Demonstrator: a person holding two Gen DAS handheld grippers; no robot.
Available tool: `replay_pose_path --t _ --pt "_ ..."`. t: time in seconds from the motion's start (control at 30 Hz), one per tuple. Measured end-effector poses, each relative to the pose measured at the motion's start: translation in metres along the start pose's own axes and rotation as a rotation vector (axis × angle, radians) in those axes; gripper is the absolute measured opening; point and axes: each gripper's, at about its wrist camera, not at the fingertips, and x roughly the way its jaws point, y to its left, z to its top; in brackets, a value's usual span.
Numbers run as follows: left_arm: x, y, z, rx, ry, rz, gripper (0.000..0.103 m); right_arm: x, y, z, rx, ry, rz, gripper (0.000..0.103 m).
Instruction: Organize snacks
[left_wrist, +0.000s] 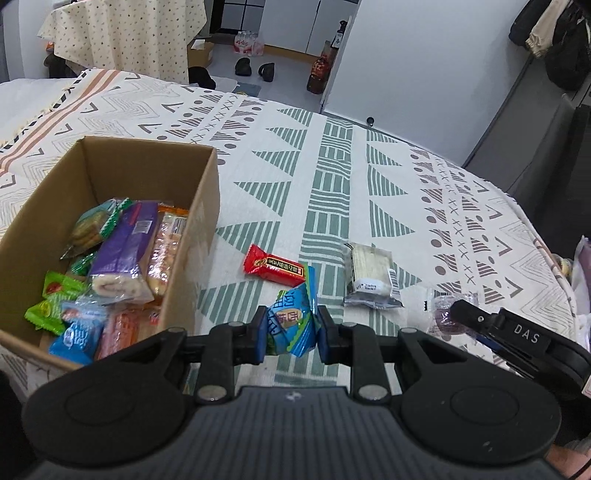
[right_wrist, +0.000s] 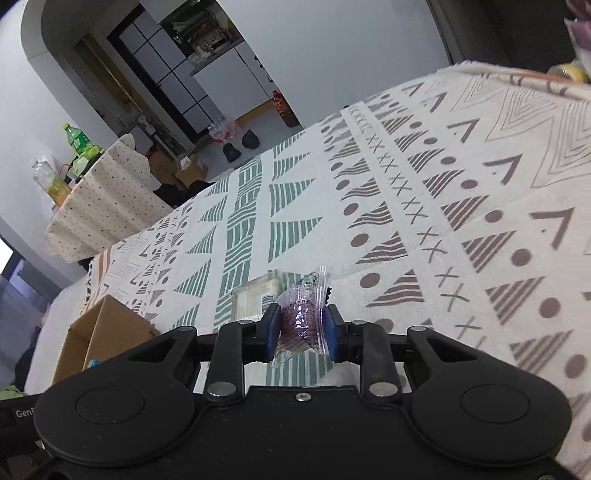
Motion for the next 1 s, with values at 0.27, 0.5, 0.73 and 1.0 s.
replay_pose_path --t 0.27,0.5,0.73,1.0 --pt "-0.031 0.011 0.000 0.003 -0.037 -0.028 0.025 -0.034 0.021 -0.014 -0.019 -0.041 0.000 0.023" --pt "-0.054 0.030 0.001 -0.015 -0.065 -0.037 0.025 -0.057 0.038 -0.029 -0.022 -0.079 0.016 0.023" --pt "-0.079 0.052 0.007 -0.058 -0.088 -0.058 0.025 -0.066 0.057 -0.041 -0.053 -0.087 0.027 0.022" --pt "-0.099 0.081 0.015 -0.100 -0.115 -0.062 0.025 -0.076 0.087 -0.045 -0.062 -0.104 0.068 0.021"
